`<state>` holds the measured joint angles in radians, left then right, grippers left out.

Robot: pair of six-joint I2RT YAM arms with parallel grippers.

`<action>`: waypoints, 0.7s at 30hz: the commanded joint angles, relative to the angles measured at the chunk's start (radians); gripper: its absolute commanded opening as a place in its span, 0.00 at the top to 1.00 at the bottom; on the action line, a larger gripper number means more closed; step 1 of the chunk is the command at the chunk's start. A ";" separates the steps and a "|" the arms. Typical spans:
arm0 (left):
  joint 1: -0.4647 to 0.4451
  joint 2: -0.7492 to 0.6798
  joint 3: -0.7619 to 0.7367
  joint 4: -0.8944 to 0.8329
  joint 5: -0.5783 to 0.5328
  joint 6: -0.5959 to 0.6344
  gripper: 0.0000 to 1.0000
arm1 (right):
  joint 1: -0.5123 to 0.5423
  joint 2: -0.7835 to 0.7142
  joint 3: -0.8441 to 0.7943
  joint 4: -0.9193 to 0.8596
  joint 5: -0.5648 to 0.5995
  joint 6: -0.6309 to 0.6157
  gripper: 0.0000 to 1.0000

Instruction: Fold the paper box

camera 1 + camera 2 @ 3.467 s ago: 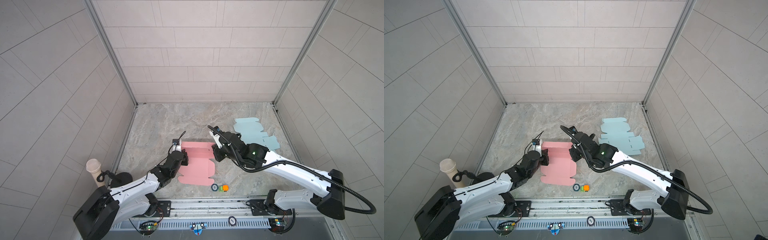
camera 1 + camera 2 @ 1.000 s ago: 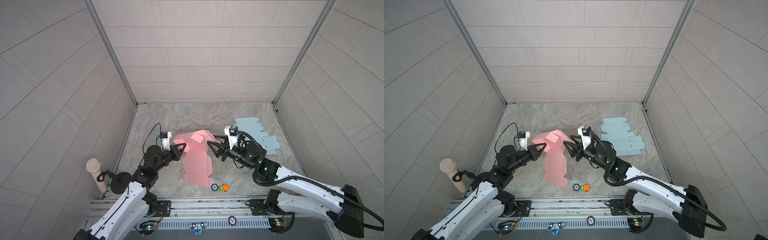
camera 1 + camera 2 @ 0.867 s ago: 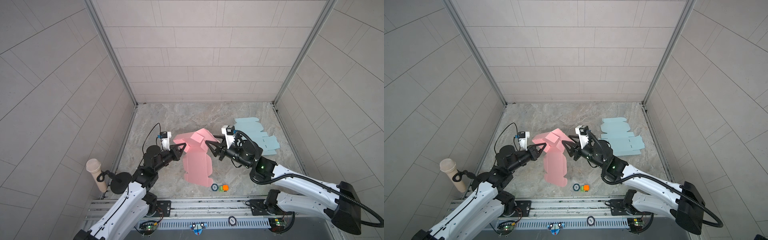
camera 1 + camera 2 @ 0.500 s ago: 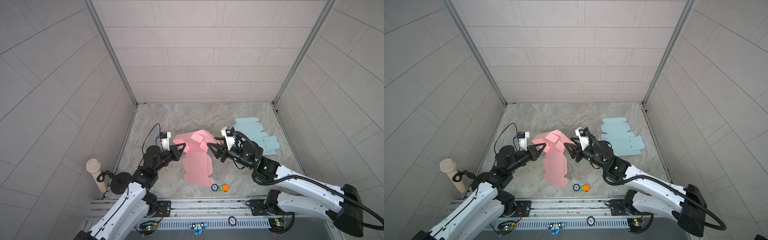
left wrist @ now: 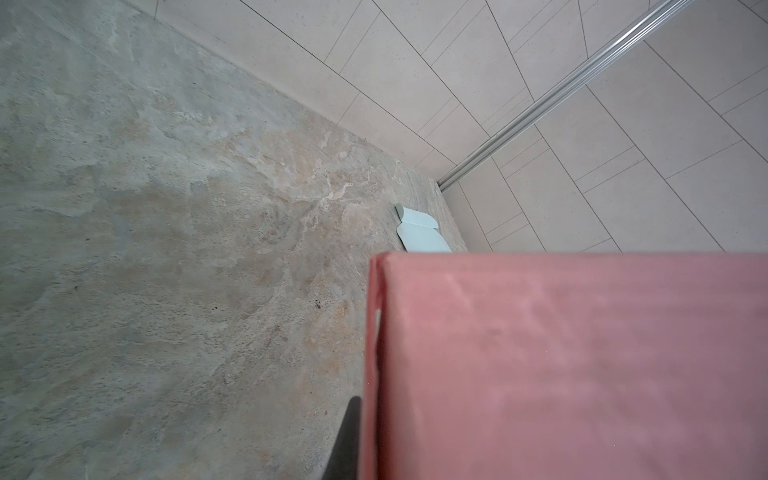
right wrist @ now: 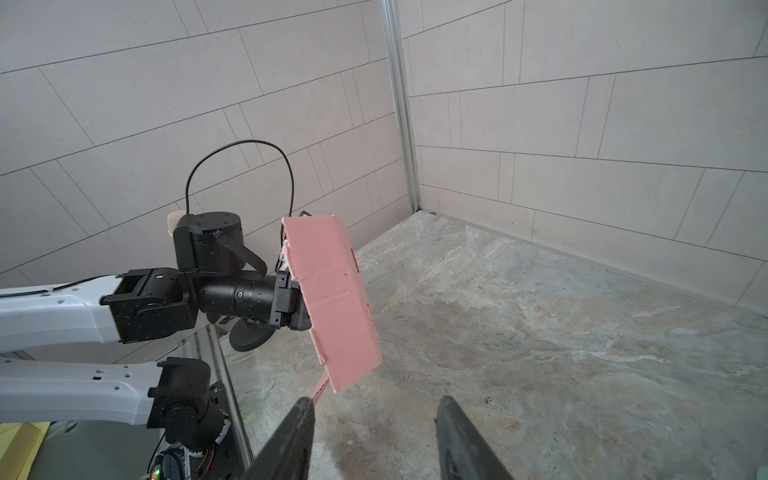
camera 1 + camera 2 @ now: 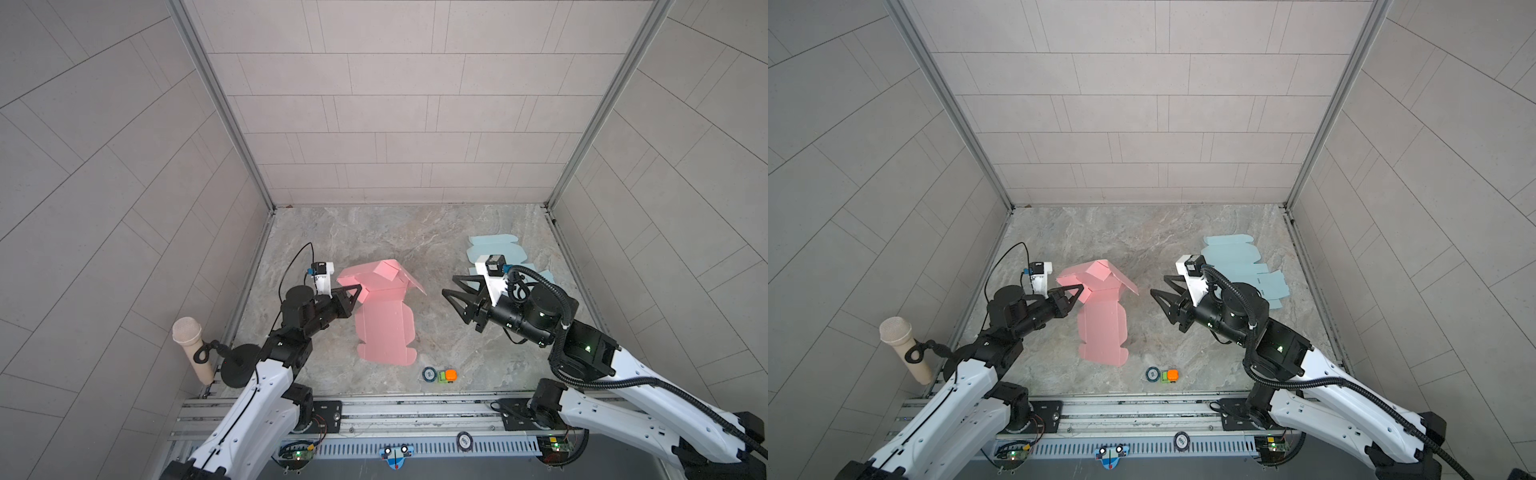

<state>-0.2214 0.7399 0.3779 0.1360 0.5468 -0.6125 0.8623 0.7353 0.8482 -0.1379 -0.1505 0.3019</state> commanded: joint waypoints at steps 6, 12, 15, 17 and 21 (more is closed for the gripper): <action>-0.003 0.063 0.034 0.071 0.111 0.002 1.00 | -0.048 0.139 0.080 -0.037 -0.112 -0.030 0.48; -0.048 0.074 0.031 0.080 0.111 0.006 1.00 | -0.048 0.252 0.162 -0.054 -0.200 -0.041 0.46; -0.064 0.075 0.031 0.080 0.109 0.008 0.99 | -0.047 0.279 0.170 -0.057 -0.222 -0.054 0.46; -0.073 0.080 0.031 0.080 0.106 0.011 0.99 | -0.048 0.289 0.169 -0.047 -0.254 -0.044 0.47; -0.078 0.087 0.037 0.061 0.093 0.023 0.99 | -0.043 0.313 0.169 -0.038 -0.291 -0.043 0.48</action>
<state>-0.2909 0.8268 0.3882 0.1814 0.6350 -0.6098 0.8154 1.0348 0.9970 -0.1886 -0.3897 0.2760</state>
